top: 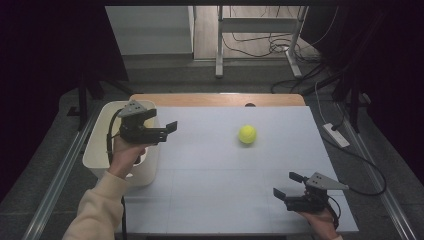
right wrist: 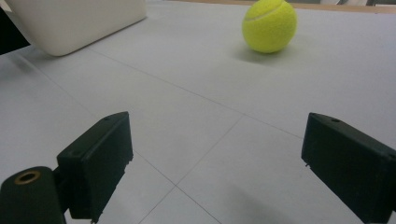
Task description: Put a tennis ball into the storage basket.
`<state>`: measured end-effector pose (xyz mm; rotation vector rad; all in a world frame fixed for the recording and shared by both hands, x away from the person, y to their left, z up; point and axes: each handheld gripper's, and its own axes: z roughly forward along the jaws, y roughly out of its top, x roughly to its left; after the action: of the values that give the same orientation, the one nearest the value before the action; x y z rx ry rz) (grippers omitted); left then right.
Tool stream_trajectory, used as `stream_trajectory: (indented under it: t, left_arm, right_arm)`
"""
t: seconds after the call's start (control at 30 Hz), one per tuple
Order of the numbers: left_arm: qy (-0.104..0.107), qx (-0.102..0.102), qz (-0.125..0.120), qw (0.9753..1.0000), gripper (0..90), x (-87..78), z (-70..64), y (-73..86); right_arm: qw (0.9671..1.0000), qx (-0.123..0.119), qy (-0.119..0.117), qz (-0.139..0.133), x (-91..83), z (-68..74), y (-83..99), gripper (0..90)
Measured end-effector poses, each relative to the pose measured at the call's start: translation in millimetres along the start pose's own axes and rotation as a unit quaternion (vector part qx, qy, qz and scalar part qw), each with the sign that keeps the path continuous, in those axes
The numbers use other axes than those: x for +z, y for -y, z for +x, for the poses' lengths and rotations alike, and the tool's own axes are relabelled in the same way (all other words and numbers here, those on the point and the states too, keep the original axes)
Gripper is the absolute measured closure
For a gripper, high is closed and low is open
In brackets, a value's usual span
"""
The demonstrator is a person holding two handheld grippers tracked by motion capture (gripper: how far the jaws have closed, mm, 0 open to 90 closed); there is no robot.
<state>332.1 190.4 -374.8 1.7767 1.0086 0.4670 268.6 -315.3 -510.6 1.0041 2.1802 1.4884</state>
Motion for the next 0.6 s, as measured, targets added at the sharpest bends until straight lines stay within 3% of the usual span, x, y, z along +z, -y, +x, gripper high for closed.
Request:
stream_trajectory:
  t: [0.6]
  left_arm:
    - [0.021, 0.014, 0.016, 0.9996, 10.6, 27.6, -21.1, -1.1]
  right_arm:
    - [1.0, -0.002, -0.004, -0.001, 0.6, -0.2, -0.4, 8.8]
